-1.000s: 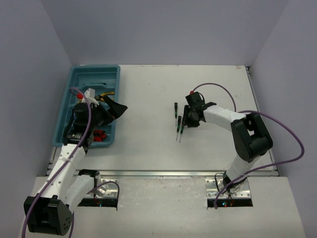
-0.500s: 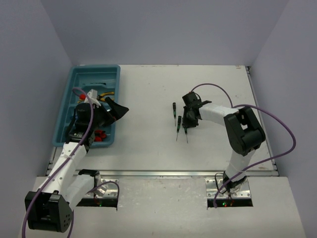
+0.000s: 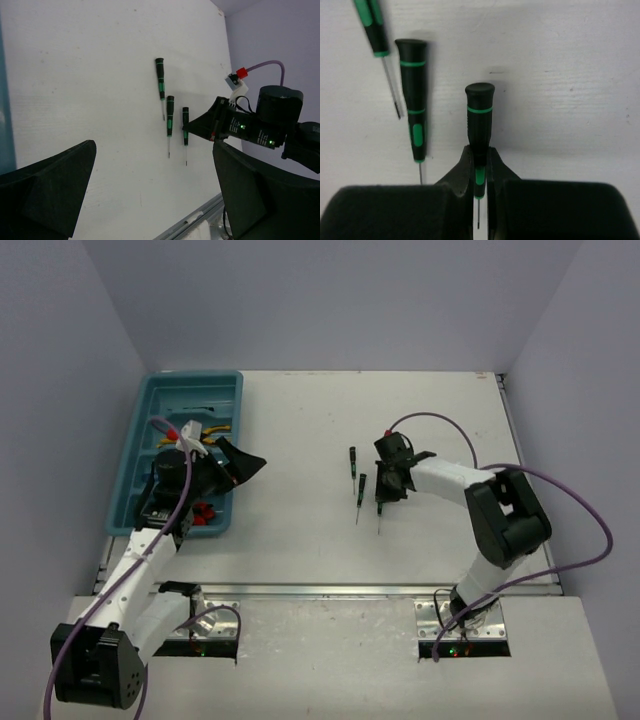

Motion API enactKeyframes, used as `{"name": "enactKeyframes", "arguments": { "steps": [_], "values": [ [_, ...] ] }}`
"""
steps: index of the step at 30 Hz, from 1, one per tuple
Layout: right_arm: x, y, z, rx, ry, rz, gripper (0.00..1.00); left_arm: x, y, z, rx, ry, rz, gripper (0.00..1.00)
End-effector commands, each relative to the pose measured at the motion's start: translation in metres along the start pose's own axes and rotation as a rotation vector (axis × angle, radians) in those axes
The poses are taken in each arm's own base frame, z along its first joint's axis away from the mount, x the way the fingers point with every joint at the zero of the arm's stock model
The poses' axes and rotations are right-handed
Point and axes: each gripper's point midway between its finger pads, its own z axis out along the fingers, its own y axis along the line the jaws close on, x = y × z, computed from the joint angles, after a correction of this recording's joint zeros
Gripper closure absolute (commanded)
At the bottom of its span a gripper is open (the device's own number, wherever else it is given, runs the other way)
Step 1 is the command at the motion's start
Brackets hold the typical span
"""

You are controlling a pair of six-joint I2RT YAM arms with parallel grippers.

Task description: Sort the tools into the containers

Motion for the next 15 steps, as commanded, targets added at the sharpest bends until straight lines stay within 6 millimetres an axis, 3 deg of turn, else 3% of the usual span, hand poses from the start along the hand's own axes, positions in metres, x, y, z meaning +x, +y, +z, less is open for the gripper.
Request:
{"name": "enactKeyframes", "arguments": {
  "steps": [1, 3, 5, 6, 8, 10, 12, 15],
  "values": [
    [-0.034, 0.052, -0.073, -0.376, -0.25, -0.102, 1.0, 0.015, -0.076, 0.003, 0.316, 0.032, 0.06, 0.0],
    [-0.024, 0.075, -0.109, -0.584, -0.291, -0.159, 1.0, 0.033, -0.107, 0.006, 0.427, 0.077, 0.071, 0.0],
    [-0.019, 0.095, -0.139, -0.754, -0.33, -0.209, 1.0, 0.046, -0.126, 0.01, 0.496, 0.112, 0.078, 0.0],
    [-0.013, 0.108, -0.163, -0.881, -0.351, -0.249, 1.0, 0.053, -0.14, 0.013, 0.54, 0.131, 0.081, 0.0],
    [-0.011, 0.119, -0.189, -1.007, -0.399, -0.284, 1.0, 0.059, -0.149, 0.02, 0.563, 0.144, 0.071, 0.0],
    [0.006, 0.127, -0.22, -1.169, -0.414, -0.331, 1.0, 0.063, -0.165, 0.021, 0.62, 0.13, 0.064, 0.0],
    [0.01, 0.129, -0.241, -1.245, -0.441, -0.341, 1.0, 0.063, -0.172, 0.023, 0.646, 0.119, 0.043, 0.01],
    [0.011, 0.131, -0.251, -1.273, -0.441, -0.343, 1.0, 0.066, -0.185, 0.023, 0.693, 0.123, 0.023, 0.08]
  ]
}}
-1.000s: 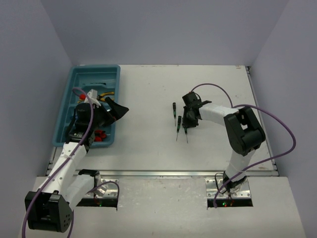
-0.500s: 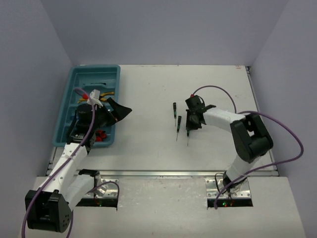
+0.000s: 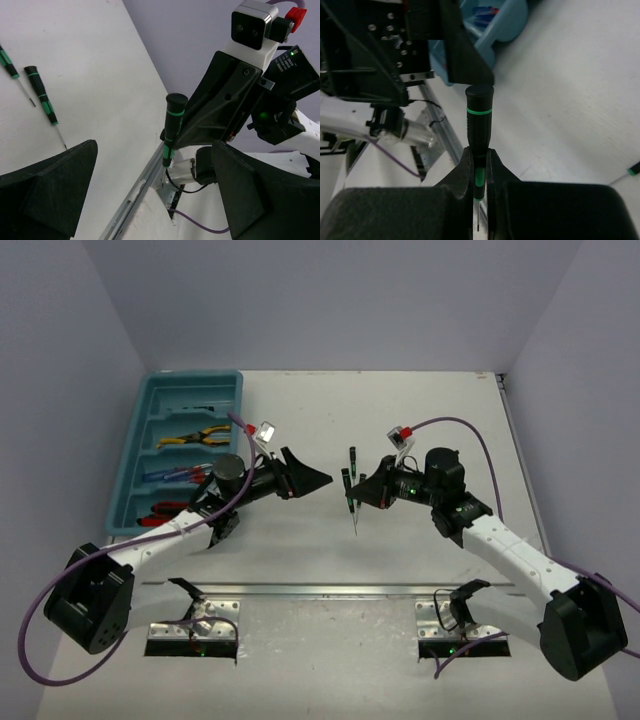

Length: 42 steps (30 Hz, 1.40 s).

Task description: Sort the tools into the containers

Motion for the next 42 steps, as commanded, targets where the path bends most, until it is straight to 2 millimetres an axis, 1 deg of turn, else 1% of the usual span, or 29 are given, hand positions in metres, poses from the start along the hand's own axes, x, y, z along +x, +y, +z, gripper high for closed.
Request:
{"name": "enactKeyframes", "arguments": {
  "steps": [1, 4, 6, 8, 10, 13, 15, 18, 19, 21, 22, 23, 24, 26, 27, 28, 29, 30, 31, 32, 33, 35, 36, 37, 38, 39, 40, 41, 42],
  "values": [
    [-0.019, 0.054, -0.009, -0.245, -0.044, -0.08, 1.0, -0.027, -0.064, 0.011, 0.225, -0.105, 0.057, 0.11],
    [-0.021, 0.061, -0.01, -0.272, -0.045, -0.082, 1.0, -0.019, -0.072, 0.019, 0.253, -0.069, 0.067, 0.16],
    [-0.024, 0.064, -0.011, -0.282, -0.055, -0.083, 1.0, -0.015, -0.073, 0.024, 0.256, -0.054, 0.063, 0.28],
    [-0.026, 0.067, -0.011, -0.293, -0.058, -0.085, 1.0, -0.011, -0.074, 0.027, 0.258, -0.044, 0.057, 0.45],
    [-0.028, 0.068, -0.011, -0.293, -0.061, -0.084, 1.0, -0.009, -0.074, 0.028, 0.261, -0.036, 0.054, 0.53],
    [-0.03, 0.067, -0.008, -0.292, -0.061, -0.079, 1.0, -0.007, -0.081, 0.029, 0.277, -0.03, 0.062, 0.6],
    [-0.031, 0.066, -0.006, -0.287, -0.059, -0.068, 1.0, -0.005, -0.085, 0.03, 0.29, -0.025, 0.073, 0.71],
    [-0.033, 0.062, -0.002, -0.268, -0.06, -0.046, 1.0, -0.004, -0.093, 0.031, 0.311, -0.02, 0.092, 0.93],
    [-0.033, 0.061, -0.001, -0.263, -0.06, -0.041, 1.0, -0.004, -0.094, 0.031, 0.312, -0.022, 0.096, 0.98],
    [-0.035, 0.059, 0.001, -0.25, -0.057, -0.036, 1.0, -0.005, -0.089, 0.033, 0.281, -0.025, 0.094, 1.0],
    [-0.035, 0.058, 0.0, -0.245, -0.057, -0.04, 0.97, -0.008, -0.088, 0.036, 0.264, -0.034, 0.103, 1.0],
    [-0.035, 0.057, 0.0, -0.238, -0.059, -0.044, 0.89, -0.01, -0.085, 0.038, 0.243, -0.04, 0.108, 1.0],
    [-0.037, 0.053, 0.0, -0.214, -0.069, -0.045, 0.6, -0.011, -0.076, 0.04, 0.196, -0.037, 0.098, 1.0],
    [-0.042, 0.04, -0.001, -0.112, -0.092, -0.046, 0.18, -0.024, -0.046, 0.045, 0.032, -0.07, 0.074, 1.0],
    [-0.044, 0.032, -0.003, -0.055, -0.103, -0.047, 0.01, -0.032, -0.03, 0.046, -0.056, -0.089, 0.063, 1.0],
    [-0.045, 0.021, -0.005, 0.023, -0.106, -0.036, 0.01, -0.048, -0.011, 0.044, -0.161, -0.139, 0.046, 1.0],
    [-0.035, 0.003, -0.01, 0.128, -0.075, 0.0, 0.01, -0.075, 0.004, 0.039, -0.269, -0.229, 0.035, 1.0],
    [-0.038, -0.012, -0.015, 0.228, -0.088, 0.002, 0.01, -0.091, 0.026, 0.03, -0.361, -0.276, 0.005, 1.0],
    [-0.04, -0.034, -0.028, 0.385, -0.11, 0.023, 0.01, -0.119, 0.061, 0.01, -0.493, -0.358, -0.036, 1.0],
    [-0.042, -0.046, -0.036, 0.465, -0.128, 0.03, 0.01, -0.135, 0.08, -0.005, -0.553, -0.411, -0.072, 1.0],
    [-0.043, -0.055, -0.044, 0.528, -0.149, 0.036, 0.01, -0.16, 0.107, -0.026, -0.631, -0.499, -0.134, 1.0],
    [-0.043, -0.062, -0.054, 0.576, -0.174, 0.033, 0.01, -0.203, 0.149, -0.07, -0.752, -0.658, -0.232, 1.0],
    [-0.041, -0.063, -0.057, 0.583, -0.18, 0.028, 0.01, -0.229, 0.17, -0.1, -0.81, -0.761, -0.281, 1.0],
    [-0.041, -0.062, -0.06, 0.586, -0.188, 0.02, 0.01, -0.253, 0.184, -0.128, -0.853, -0.863, -0.318, 1.0],
    [-0.042, -0.061, -0.063, 0.586, -0.195, 0.007, 0.01, -0.275, 0.195, -0.15, -0.886, -0.952, -0.348, 1.0],
    [-0.042, -0.061, -0.065, 0.594, -0.193, -0.005, 0.01, -0.289, 0.216, -0.17, -0.931, -1.022, -0.398, 1.0],
    [-0.042, -0.062, -0.068, 0.602, -0.192, -0.009, 0.01, -0.313, 0.217, -0.181, -0.939, -1.094, -0.398, 1.0],
    [-0.041, -0.061, -0.068, 0.6, -0.191, -0.015, 0.01, -0.327, 0.226, -0.19, -0.965, -1.14, -0.402, 1.0],
    [-0.039, -0.062, -0.069, 0.603, -0.184, -0.018, 0.01, -0.344, 0.239, -0.199, -1.014, -1.176, -0.409, 1.0]
  ]
}}
